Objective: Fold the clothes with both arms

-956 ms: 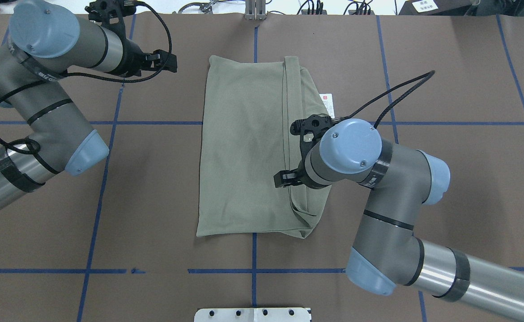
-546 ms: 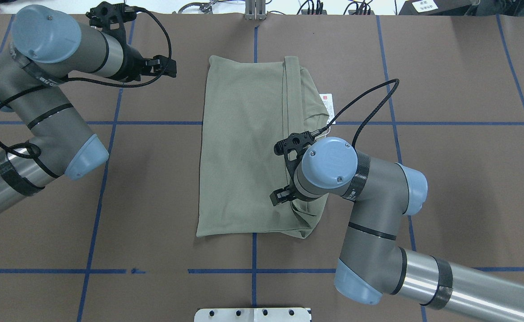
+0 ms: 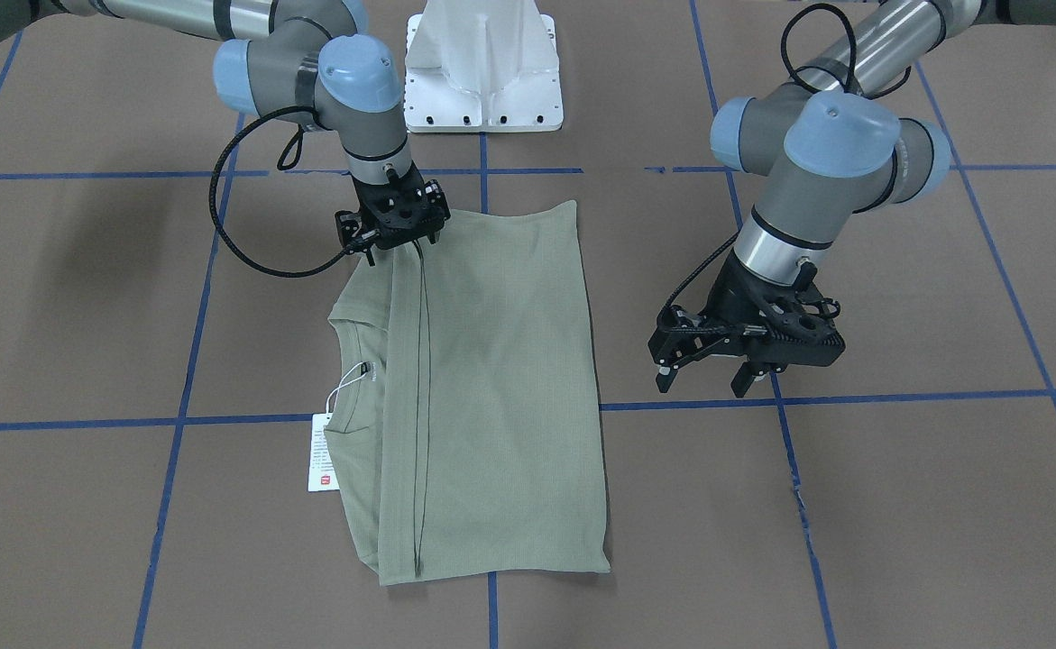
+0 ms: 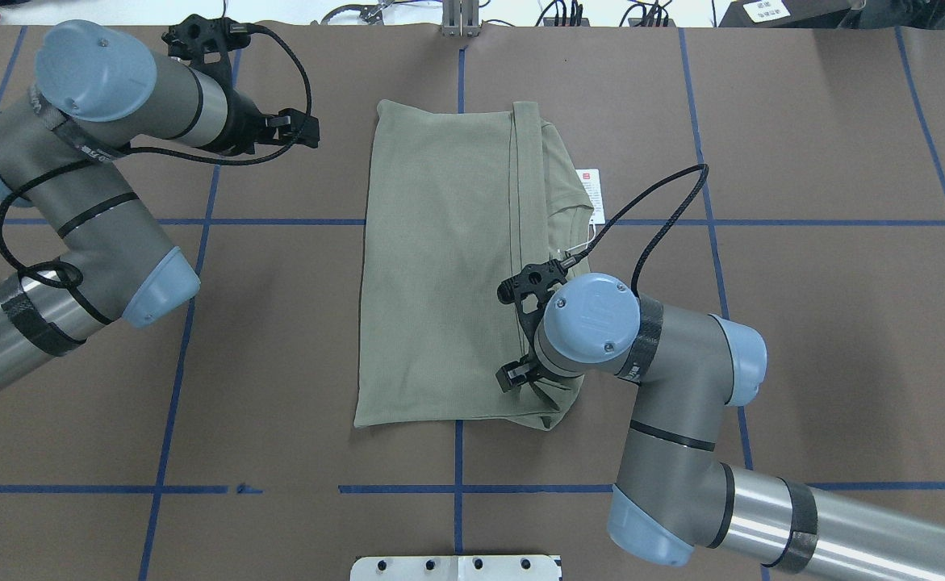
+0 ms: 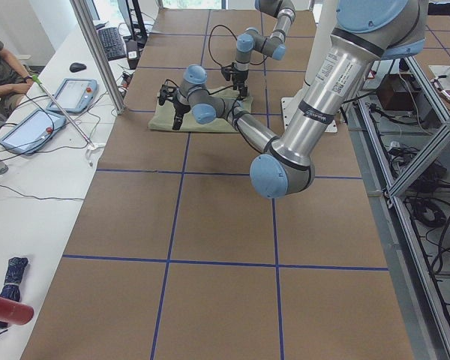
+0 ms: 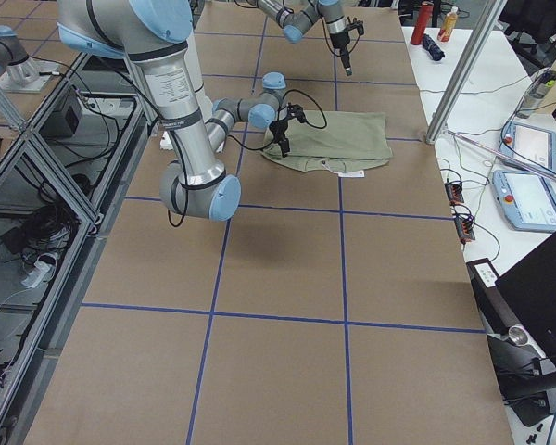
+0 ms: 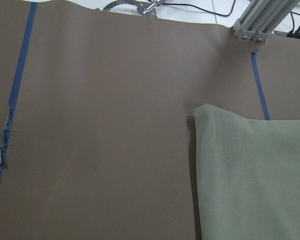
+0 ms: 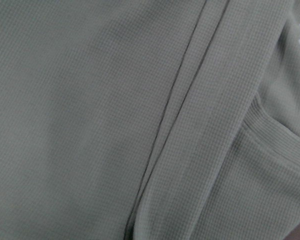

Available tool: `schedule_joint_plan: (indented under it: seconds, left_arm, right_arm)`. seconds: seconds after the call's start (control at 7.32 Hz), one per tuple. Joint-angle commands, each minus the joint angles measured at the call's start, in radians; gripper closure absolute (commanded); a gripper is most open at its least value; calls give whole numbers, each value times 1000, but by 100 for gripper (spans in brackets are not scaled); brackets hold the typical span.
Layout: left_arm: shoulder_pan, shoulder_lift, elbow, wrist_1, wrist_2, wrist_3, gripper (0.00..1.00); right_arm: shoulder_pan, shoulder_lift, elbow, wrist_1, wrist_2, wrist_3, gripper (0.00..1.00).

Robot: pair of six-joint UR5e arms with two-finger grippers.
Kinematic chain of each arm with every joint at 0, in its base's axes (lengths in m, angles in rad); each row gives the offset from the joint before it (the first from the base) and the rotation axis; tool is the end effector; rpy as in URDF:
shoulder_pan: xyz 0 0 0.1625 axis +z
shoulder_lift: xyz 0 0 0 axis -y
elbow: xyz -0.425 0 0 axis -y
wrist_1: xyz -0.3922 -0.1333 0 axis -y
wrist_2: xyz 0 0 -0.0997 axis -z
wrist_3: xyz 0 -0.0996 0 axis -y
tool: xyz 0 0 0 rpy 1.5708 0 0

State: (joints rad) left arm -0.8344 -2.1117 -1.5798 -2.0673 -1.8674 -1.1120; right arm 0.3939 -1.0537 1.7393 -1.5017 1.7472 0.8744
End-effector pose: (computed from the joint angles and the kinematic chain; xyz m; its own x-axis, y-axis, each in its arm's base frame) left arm 0.3833 -0.5779 0.2832 0.5400 0.0349 -0.8409 0.3340 0.9082 0.2522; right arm -0.5590 -0.3578 0.2867 0.6872 -0.3983 0.6076 0.2268 0.9122 0.3414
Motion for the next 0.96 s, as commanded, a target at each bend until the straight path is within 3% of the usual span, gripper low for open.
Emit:
schedule_joint_plan:
  seconds: [0.0, 0.82]
  left_arm:
    - [1, -1, 3, 0, 0, -2, 0]
    - [14, -7, 29, -28, 1, -2, 0]
  right_arm:
    - [2, -6, -3, 0, -6, -11, 0]
    - [37, -69, 29, 1, -5, -15, 0]
